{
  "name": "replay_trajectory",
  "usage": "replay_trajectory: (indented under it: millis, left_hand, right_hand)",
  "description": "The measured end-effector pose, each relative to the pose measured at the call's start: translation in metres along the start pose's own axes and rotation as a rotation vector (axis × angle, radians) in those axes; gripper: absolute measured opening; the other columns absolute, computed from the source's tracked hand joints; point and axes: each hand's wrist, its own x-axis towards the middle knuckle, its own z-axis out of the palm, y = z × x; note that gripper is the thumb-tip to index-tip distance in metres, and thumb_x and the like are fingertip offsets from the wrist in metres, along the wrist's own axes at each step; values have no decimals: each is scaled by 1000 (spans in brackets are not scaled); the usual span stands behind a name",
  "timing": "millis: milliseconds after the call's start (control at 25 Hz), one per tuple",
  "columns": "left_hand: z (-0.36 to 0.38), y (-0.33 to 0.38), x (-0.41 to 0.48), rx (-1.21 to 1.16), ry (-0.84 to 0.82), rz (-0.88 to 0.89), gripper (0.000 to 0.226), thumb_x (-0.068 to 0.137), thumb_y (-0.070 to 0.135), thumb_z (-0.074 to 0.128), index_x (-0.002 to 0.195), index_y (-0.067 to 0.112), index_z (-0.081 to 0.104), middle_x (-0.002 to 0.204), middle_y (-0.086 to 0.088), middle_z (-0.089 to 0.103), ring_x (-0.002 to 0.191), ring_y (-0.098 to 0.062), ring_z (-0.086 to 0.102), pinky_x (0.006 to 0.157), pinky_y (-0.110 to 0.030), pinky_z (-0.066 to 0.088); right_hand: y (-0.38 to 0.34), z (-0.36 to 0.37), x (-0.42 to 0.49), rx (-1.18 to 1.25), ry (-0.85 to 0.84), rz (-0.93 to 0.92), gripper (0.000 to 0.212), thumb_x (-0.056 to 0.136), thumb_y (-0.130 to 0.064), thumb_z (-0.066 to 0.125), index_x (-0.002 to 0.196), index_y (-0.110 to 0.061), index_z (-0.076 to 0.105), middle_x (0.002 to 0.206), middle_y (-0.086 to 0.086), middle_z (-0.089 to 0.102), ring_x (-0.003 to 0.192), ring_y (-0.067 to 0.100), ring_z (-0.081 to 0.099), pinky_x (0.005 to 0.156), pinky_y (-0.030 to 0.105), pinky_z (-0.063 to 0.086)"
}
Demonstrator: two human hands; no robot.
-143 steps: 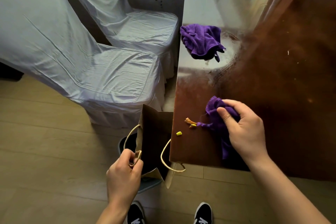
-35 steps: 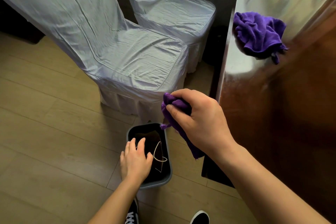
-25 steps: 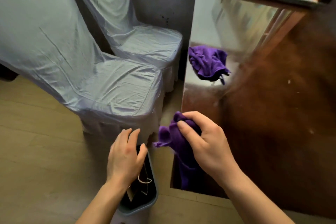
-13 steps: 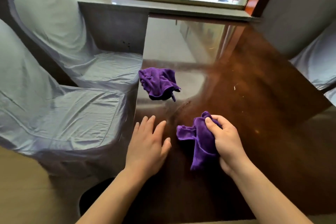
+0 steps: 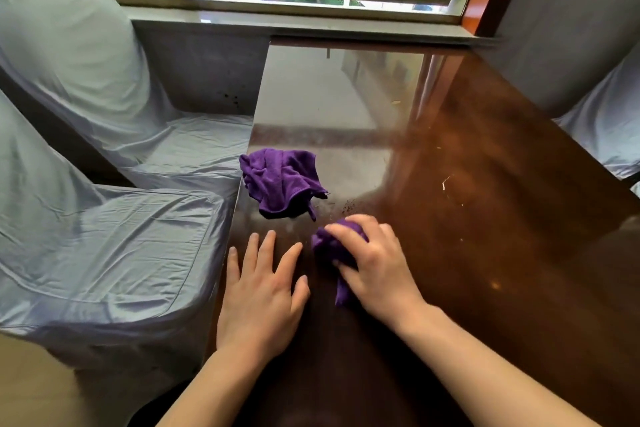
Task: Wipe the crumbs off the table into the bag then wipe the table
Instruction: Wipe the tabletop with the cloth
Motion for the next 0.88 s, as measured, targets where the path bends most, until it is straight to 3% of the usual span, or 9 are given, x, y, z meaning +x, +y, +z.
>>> replay_trajectory:
  millis: [120, 200, 320, 440, 640, 720, 800, 880]
  left_hand:
    - [-1, 2, 0, -9, 7, -28, 64, 83, 58, 14, 145, 44, 20, 161, -4, 13, 149, -23, -4, 118, -52, -4]
    - [-1, 3, 1, -20, 10, -45, 65, 82, 59, 14, 146, 46, 16, 162, -4, 8, 148, -24, -9, 118, -52, -8]
    - [0, 5, 1, -7, 1, -47, 67, 82, 61, 15, 147, 48, 5, 163, -4, 0, 147, -24, -15, 117, -52, -9]
    - [0, 5, 3, -33, 36, -113, 73, 81, 63, 20, 150, 42, 8, 162, -9, 6, 148, -27, -8, 118, -50, -7]
    - [-2, 7, 5, -57, 37, -169, 77, 80, 66, 15, 151, 36, 10, 162, -12, 2, 148, -28, -9, 119, -48, -7]
    - [-3, 7, 6, -51, 20, -165, 78, 79, 66, 11, 151, 36, 7, 162, -11, -2, 147, -28, -14, 118, -48, -10]
    - [-4, 7, 6, -40, 16, -163, 79, 78, 65, 9, 151, 36, 6, 162, -11, -4, 147, -28, -15, 118, -47, -11]
    - [-4, 6, 6, -46, 24, -162, 78, 79, 63, 8, 152, 35, 8, 162, -11, -1, 147, -27, -14, 119, -47, -10]
  right_hand:
    - [20, -2, 57, 145, 122, 219, 52, 85, -20, 71, 134, -28, 57, 129, 12, 52, 110, 36, 52, 102, 40, 43]
    - [26, 3, 90, 149, 166, 285, 53, 88, -22, 69, 138, -26, 53, 136, 15, 47, 119, 38, 48, 107, 42, 40]
    - [29, 15, 123, -4, 67, 306, 58, 92, -30, 64, 145, -28, 40, 155, 16, 28, 135, 41, 34, 112, 51, 34]
    - [32, 28, 131, -166, -52, 245, 60, 96, -47, 51, 149, -34, 28, 163, 9, 11, 142, 39, 21, 114, 54, 29]
    - [30, 32, 129, -242, -120, 219, 61, 96, -63, 33, 151, -37, 23, 166, 5, 3, 150, 39, 4, 122, 56, 9]
    - [18, 30, 133, -284, -28, 169, 65, 95, -65, 34, 151, -33, 27, 166, 7, 7, 151, 42, 1, 120, 59, 0]
    - [-2, 34, 137, -282, 46, 9, 68, 93, -64, 41, 151, -29, 30, 165, 11, 15, 151, 42, 6, 120, 59, 2]
    - [-23, 47, 147, -189, -28, -110, 74, 91, -63, 48, 153, -32, 22, 166, 12, 13, 152, 40, 5, 121, 57, 6]
